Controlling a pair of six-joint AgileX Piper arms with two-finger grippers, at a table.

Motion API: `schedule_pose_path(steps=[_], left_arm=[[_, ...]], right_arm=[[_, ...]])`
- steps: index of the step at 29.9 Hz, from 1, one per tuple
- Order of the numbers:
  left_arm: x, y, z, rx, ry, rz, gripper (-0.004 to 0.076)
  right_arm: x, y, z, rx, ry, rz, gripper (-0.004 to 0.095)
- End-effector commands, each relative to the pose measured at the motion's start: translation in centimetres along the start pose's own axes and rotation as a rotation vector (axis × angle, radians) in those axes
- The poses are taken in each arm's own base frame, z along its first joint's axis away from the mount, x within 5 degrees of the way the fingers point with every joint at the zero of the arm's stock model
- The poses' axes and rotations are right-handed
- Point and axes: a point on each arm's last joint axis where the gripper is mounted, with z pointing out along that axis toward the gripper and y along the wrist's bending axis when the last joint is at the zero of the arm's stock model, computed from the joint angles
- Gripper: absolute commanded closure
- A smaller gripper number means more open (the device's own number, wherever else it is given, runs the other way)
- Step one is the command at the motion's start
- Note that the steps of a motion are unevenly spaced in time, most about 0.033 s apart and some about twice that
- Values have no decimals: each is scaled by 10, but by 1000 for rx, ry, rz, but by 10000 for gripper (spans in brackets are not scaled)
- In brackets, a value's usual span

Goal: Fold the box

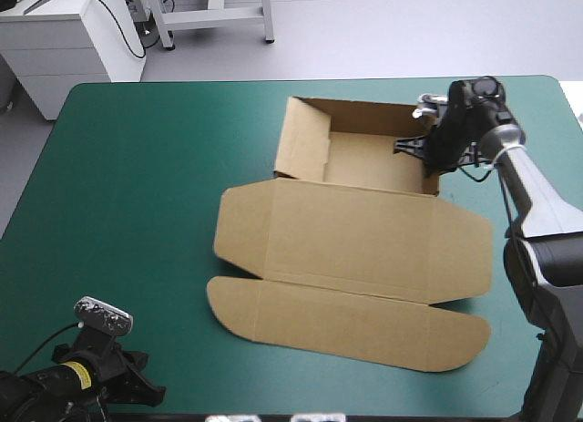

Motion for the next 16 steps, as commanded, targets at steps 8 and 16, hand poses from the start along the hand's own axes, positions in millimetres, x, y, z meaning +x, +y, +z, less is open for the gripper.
schedule_pose_path(steps=[8, 16], left_arm=[[-8, -2, -5, 14, -56, -2, 732], [-8, -2, -5, 14, -56, -2, 732]], right_arm=[[0, -161, -93, 181, -205, 267, 928], [23, -255, -101, 271, -193, 478, 922]])
